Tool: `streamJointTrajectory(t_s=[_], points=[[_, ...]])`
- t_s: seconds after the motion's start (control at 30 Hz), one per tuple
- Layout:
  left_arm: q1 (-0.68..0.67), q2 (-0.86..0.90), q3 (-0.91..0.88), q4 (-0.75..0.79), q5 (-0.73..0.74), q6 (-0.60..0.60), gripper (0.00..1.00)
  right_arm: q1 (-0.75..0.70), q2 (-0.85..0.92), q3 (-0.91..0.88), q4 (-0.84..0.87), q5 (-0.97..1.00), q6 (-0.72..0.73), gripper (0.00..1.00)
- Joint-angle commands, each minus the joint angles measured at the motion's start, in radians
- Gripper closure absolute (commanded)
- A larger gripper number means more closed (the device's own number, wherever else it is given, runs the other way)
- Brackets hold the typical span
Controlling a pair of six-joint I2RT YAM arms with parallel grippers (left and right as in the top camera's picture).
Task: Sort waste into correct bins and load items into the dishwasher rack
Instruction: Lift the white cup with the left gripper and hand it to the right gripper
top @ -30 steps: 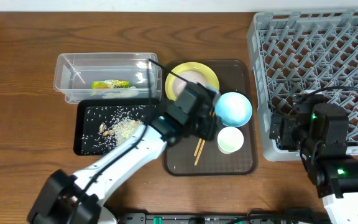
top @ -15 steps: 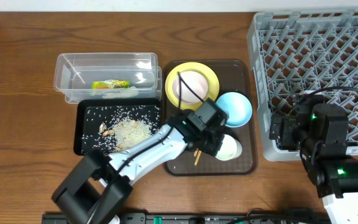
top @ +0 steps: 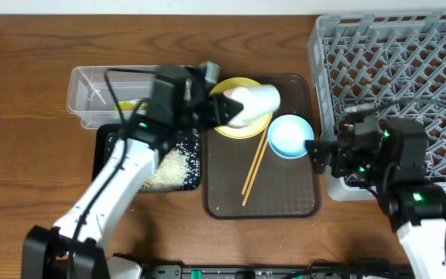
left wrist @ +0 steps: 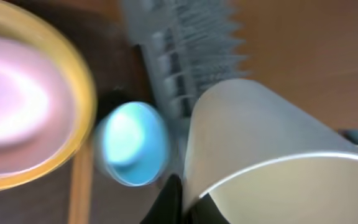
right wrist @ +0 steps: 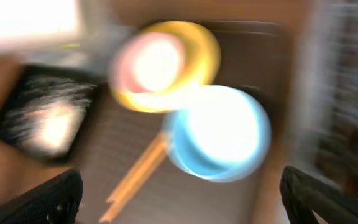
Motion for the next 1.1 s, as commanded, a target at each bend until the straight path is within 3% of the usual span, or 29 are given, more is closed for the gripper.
streamJointTrajectory(t_s=[0.0, 0.17, 0.33, 0.53, 0.7, 0.83, 0.87, 0.93, 0.97, 1.07], points=[[0.032, 0.04, 0.005, 0.067, 0.399, -0.143, 0.94, 0.004, 0.087, 0.014, 0.087, -0.427, -0.064, 0.01], [0.013, 0.057, 0.005, 0.076, 0.559, -0.156, 0.94, 0.004, 0.219, 0.014, 0.328, -0.649, -0.068, 0.01], [-0.009, 0.057, 0.005, 0.076, 0.582, -0.167, 0.94, 0.004, 0.319, 0.014, 0.617, -0.905, 0.002, 0.02], [-0.034, 0.057, 0.005, 0.076, 0.581, -0.167, 0.94, 0.005, 0.341, 0.014, 0.764, -0.964, 0.086, 0.05], [-0.034, 0.057, 0.005, 0.076, 0.579, -0.167, 0.94, 0.005, 0.341, 0.014, 0.805, -0.983, 0.112, 0.22], [-0.034, 0.057, 0.005, 0.076, 0.578, -0.167, 0.94, 0.005, 0.341, 0.014, 0.805, -0.983, 0.112, 0.49], [-0.034, 0.057, 0.005, 0.076, 0.578, -0.167, 0.94, 0.005, 0.341, 0.014, 0.805, -0.983, 0.112, 0.5], [-0.034, 0.057, 0.005, 0.076, 0.575, -0.161, 0.83, 0.005, 0.341, 0.014, 0.805, -0.982, 0.112, 0.54], [-0.034, 0.057, 0.005, 0.076, 0.567, -0.137, 0.66, 0.005, 0.341, 0.014, 0.805, -0.975, 0.112, 0.55], [-0.034, 0.057, 0.005, 0.024, 0.49, -0.019, 0.48, 0.001, 0.341, 0.014, 0.804, -0.929, 0.112, 0.54]])
